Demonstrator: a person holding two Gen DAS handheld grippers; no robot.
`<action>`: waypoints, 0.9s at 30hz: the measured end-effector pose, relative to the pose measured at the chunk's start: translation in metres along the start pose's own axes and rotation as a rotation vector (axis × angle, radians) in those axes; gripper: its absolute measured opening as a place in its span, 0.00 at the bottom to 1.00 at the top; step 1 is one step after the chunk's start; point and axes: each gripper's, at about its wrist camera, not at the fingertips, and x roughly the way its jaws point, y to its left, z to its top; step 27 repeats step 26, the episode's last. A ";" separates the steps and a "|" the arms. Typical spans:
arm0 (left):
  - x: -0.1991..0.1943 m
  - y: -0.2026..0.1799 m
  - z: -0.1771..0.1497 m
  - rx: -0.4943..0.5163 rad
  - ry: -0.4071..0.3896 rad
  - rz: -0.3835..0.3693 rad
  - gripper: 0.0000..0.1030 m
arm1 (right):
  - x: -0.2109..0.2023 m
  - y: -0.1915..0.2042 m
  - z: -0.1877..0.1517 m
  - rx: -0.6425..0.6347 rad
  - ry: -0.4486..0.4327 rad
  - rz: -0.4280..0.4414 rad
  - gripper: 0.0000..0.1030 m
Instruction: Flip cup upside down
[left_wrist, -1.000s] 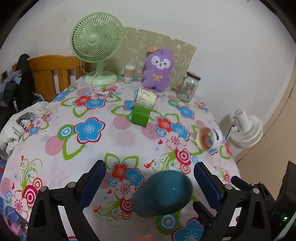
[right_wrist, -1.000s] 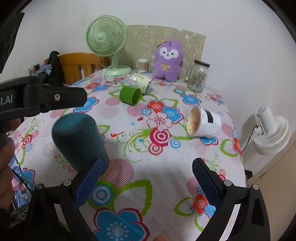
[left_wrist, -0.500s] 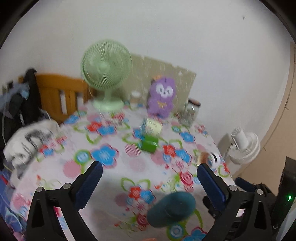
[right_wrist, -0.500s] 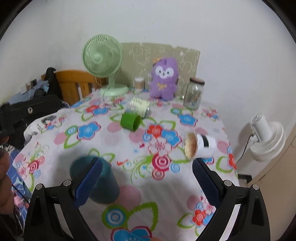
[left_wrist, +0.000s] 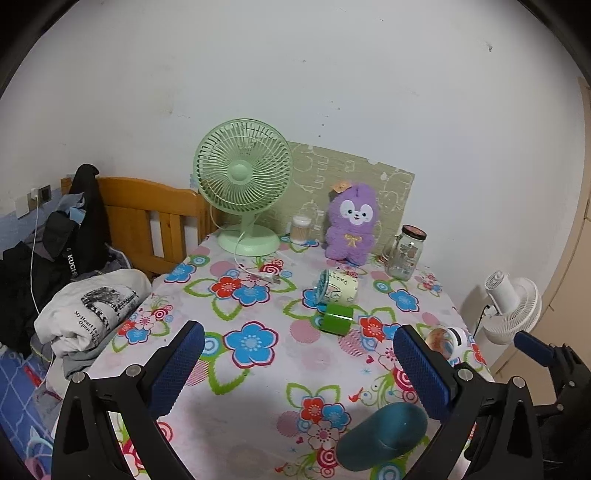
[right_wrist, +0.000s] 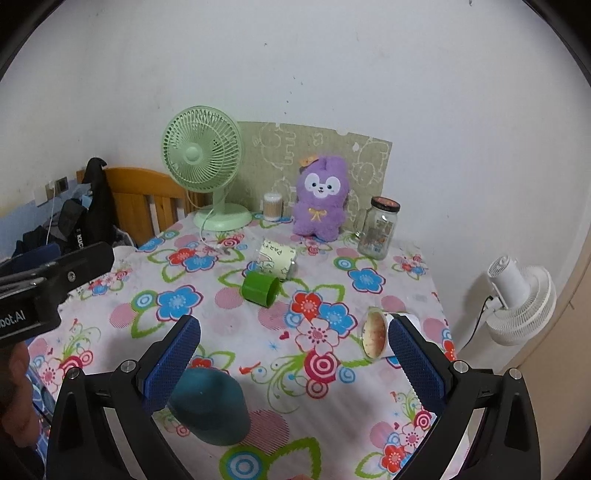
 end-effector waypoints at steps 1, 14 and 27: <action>0.000 0.001 0.000 -0.002 0.001 -0.001 1.00 | 0.000 0.000 0.001 0.002 -0.002 0.002 1.00; 0.004 0.006 0.002 -0.003 0.013 0.004 1.00 | -0.001 0.009 0.008 -0.003 -0.016 0.012 1.00; 0.004 0.008 0.001 -0.001 0.013 -0.004 1.00 | -0.003 0.012 0.011 -0.005 -0.019 0.013 1.00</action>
